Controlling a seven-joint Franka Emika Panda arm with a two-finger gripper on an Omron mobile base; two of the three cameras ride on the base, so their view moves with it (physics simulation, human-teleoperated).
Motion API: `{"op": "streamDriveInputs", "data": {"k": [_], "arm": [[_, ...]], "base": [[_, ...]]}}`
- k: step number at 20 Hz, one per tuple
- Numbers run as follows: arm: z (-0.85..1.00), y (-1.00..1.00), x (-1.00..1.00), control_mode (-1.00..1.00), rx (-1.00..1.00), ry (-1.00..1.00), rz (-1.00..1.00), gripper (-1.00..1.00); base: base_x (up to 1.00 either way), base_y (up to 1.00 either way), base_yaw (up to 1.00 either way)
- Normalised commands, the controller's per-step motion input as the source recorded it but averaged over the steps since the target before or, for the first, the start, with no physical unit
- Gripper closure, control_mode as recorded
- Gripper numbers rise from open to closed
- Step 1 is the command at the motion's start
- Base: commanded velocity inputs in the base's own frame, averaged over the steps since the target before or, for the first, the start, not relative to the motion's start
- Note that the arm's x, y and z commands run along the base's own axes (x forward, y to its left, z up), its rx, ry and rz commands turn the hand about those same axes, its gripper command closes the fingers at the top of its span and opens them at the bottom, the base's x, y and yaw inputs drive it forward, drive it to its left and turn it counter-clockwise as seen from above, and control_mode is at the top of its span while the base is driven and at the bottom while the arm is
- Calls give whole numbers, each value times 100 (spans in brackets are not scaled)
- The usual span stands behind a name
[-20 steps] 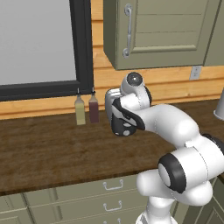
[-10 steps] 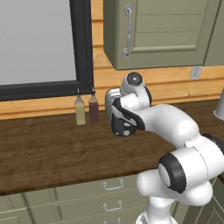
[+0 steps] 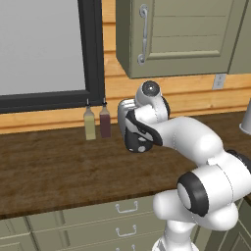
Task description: Start the toaster. Once the lever pops up, take the bread to the plate on the dining counter.
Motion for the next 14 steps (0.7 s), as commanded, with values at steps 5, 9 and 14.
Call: {"op": "streamDriveInputs", "data": {"k": [5,9,14], "arm": [[0,0,0,-100,0,0,0,-100],[0,0,0,-100,0,0,0,-100],[0,0,0,-100,0,0,0,-100]], "base": [[0,0,0],[0,0,0],[0,0,0]]}}
